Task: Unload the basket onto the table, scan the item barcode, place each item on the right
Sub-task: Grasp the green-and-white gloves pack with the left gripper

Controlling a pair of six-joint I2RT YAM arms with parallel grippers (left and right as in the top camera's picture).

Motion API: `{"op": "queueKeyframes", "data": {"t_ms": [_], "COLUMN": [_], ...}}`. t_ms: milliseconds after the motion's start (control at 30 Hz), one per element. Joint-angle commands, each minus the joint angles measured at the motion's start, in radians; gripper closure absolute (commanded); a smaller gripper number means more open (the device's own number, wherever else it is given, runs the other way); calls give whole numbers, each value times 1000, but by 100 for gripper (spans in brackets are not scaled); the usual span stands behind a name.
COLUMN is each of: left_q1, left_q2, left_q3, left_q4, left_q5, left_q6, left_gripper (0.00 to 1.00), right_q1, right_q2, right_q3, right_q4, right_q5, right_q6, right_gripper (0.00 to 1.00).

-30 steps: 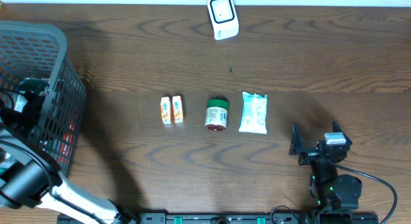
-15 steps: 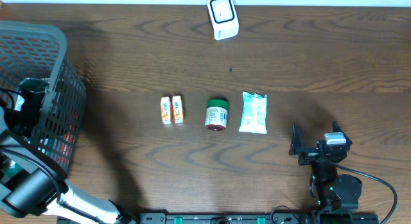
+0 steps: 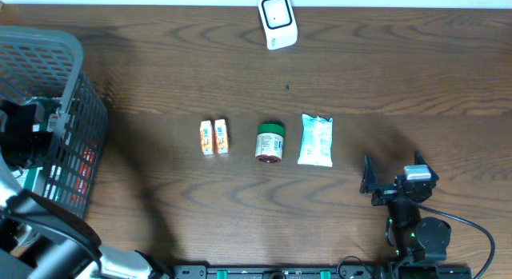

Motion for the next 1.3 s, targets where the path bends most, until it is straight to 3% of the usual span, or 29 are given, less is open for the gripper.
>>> {"op": "queueKeyframes", "data": {"t_ms": [0, 333, 667, 800, 1267], "left_q1": [1, 0, 0, 0, 0], "left_q2": [-21, -43, -43, -29, -19], "left_q3": [-10, -130, -168, -238, -420], "left_q4": [1, 142, 129, 161, 349], "left_q5": [-12, -82, -73, -72, -63], "left_q6": [-30, -107, -79, -30, -27], "left_gripper": [21, 13, 2, 1, 2], "right_q1": [2, 2, 2, 2, 2], "right_q2": [-5, -5, -5, -5, -5], "right_q3": [-1, -1, -1, -1, -1], "right_q4": [-4, -4, -4, -4, -4], "right_q5": [1, 1, 1, 1, 1], "right_q6": [12, 12, 12, 12, 12], "right_gripper": [1, 1, 1, 1, 1]}}
